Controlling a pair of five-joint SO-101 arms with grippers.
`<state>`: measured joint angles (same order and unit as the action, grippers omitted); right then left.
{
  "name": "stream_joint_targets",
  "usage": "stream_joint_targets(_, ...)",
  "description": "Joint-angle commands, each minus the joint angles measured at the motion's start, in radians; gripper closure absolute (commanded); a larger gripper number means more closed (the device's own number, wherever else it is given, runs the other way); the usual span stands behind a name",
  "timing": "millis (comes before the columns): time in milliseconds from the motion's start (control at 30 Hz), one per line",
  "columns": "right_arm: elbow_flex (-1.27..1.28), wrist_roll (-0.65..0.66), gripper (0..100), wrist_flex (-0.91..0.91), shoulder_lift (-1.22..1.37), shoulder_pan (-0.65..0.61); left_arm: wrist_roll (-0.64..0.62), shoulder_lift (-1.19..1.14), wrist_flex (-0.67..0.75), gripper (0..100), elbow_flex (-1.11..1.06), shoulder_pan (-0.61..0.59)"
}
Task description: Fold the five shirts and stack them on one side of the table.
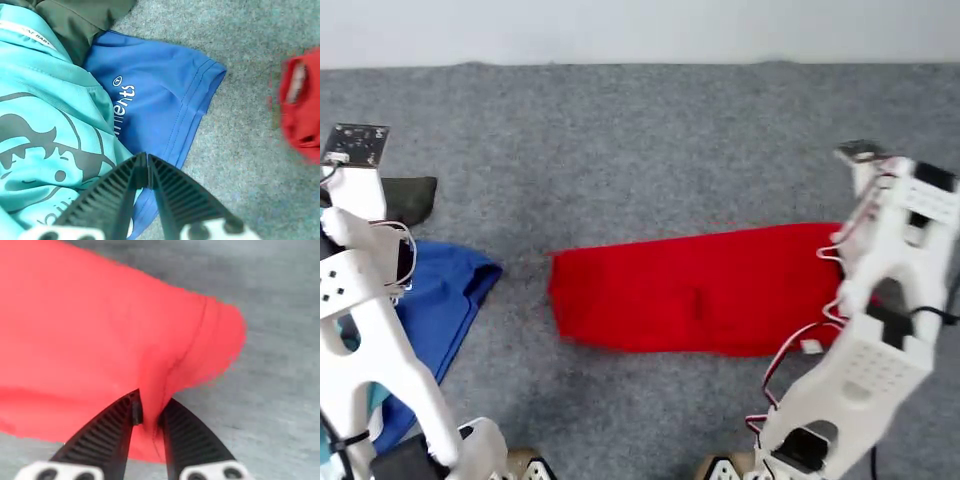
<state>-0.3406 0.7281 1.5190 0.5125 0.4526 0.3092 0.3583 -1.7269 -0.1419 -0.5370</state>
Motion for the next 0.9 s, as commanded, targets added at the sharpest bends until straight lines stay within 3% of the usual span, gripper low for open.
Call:
stream_joint_targets(0,-0.144,0.058,98.8,0.004,0.035,0.079,0.009,0.035,-0.028,98,0.024,0.002)
stream_joint_targets(267,-0.342,0.087,98.8,0.271,0.077,0.008,0.009,0.037,-0.028,98,0.025,0.002)
stream_joint_targets(367,-0.331,0.08,98.8,0.28,0.045,-0.025,0.009,0.037,-0.028,98,0.025,0.002)
stream_joint_targets(633,-0.051,0.068,98.8,0.278,-0.274,-0.159,0.008,0.037,-0.026,98,0.027,0.002)
stream_joint_targets(867,0.112,-0.084,98.8,0.275,-0.542,-0.427,0.008,0.037,-0.026,98,0.065,0.002)
